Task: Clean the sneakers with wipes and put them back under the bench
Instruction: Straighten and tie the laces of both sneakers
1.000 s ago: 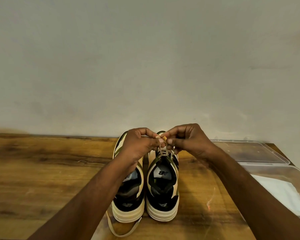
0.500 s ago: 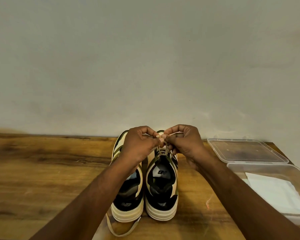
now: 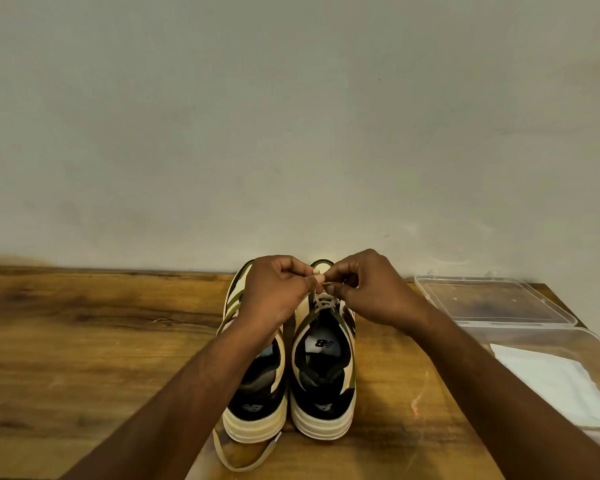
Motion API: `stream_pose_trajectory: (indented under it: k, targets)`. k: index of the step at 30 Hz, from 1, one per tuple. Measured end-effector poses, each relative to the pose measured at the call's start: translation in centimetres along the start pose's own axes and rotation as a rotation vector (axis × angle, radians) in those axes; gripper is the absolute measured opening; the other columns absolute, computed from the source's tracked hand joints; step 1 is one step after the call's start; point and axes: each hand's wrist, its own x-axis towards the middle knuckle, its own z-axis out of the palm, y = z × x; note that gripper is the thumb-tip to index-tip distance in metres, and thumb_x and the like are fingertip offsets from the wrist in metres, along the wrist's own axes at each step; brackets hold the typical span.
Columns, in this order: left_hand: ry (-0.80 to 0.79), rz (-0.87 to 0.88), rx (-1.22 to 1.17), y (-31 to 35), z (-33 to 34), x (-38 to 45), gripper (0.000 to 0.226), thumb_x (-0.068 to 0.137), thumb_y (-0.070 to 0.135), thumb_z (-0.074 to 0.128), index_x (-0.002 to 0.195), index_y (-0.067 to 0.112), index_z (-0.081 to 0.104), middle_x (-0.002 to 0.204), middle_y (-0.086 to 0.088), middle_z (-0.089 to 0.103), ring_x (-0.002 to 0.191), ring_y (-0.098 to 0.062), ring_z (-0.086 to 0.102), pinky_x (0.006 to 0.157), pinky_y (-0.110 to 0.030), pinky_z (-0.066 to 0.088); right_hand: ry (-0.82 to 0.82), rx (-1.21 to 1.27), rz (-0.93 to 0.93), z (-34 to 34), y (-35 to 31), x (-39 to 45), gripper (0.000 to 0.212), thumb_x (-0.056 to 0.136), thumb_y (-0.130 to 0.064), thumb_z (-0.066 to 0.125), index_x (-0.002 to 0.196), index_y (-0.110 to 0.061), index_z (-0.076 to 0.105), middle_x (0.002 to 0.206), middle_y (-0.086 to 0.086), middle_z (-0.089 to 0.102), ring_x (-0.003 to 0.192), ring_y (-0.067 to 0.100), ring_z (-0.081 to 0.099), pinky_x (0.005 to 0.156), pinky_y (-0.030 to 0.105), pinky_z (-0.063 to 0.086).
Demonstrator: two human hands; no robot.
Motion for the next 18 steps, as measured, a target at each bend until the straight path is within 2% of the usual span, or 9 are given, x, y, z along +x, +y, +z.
stream_pose_trajectory:
  k: [3,6,8,11,13,15,18]
  targets:
    - [-0.020,0.026,0.057,-0.03,0.11,0.01,0.005,0.086,0.014,0.084,0.085,0.017,0.080,0.076,0.002,0.079,0.078,-0.014,0.078,0.088,-0.041,0.063,-0.033,-0.166,-0.041,-0.41,-0.39,-0.05,0.012,0.096,-0.011,0.069,0.099,-0.017,0.079,0.083,-0.014,0.065,0.079,0.005,0.061,0.069,0.022,0.048]
    - [-0.045,0.034,0.082,-0.03,0.02,0.10,0.005,0.087,0.015,0.083,0.085,0.018,0.080,0.077,0.001,0.079,0.080,-0.017,0.078,0.091,-0.047,0.062,-0.082,-0.239,-0.052,-0.69,-0.46,-0.22,0.012,0.099,-0.015,0.063,0.092,-0.016,0.073,0.085,-0.006,0.065,0.082,0.011,0.060,0.076,0.039,0.053]
    - [-0.052,0.050,0.107,-0.01,-0.06,0.15,0.006,0.088,0.016,0.083,0.083,0.019,0.079,0.076,0.000,0.079,0.080,-0.020,0.078,0.088,-0.051,0.063,-0.116,-0.216,-0.023,-0.90,-0.34,-0.20,0.013,0.100,-0.015,0.060,0.092,-0.014,0.071,0.088,-0.002,0.065,0.085,0.015,0.060,0.081,0.043,0.053]
    - [-0.045,0.050,0.099,-0.03,-0.14,0.15,0.009,0.087,0.016,0.083,0.081,0.021,0.079,0.074,0.002,0.079,0.078,-0.018,0.078,0.089,-0.050,0.062,-0.150,-0.039,0.052,-1.01,-0.03,-0.22,0.014,0.099,-0.012,0.062,0.091,-0.013,0.073,0.087,0.000,0.069,0.082,0.012,0.062,0.076,0.036,0.052]
    - [-0.041,0.028,0.069,-0.08,-0.16,0.23,0.009,0.086,0.014,0.084,0.081,0.020,0.079,0.076,0.002,0.079,0.080,-0.016,0.078,0.093,-0.049,0.061,-0.161,0.052,0.091,-0.85,0.06,-0.31,0.009,0.094,-0.010,0.071,0.090,-0.016,0.075,0.085,-0.001,0.072,0.079,0.011,0.065,0.071,0.033,0.055]
    - [-0.042,0.004,0.041,-0.08,-0.11,0.24,0.009,0.085,0.013,0.085,0.081,0.019,0.080,0.077,0.001,0.080,0.081,-0.017,0.078,0.094,-0.050,0.061,-0.130,0.064,0.097,-0.54,0.19,-0.27,0.011,0.085,-0.013,0.082,0.083,-0.022,0.076,0.081,-0.005,0.072,0.076,0.009,0.068,0.069,0.031,0.058]
    - [-0.039,-0.002,0.035,-0.02,-0.08,0.27,0.008,0.085,0.013,0.085,0.081,0.018,0.080,0.077,0.002,0.080,0.082,-0.016,0.078,0.094,-0.049,0.061,0.000,-0.018,0.031,-0.23,0.08,-0.32,0.016,0.078,-0.026,0.090,0.075,-0.030,0.075,0.075,-0.012,0.068,0.072,-0.001,0.063,0.060,0.022,0.050]
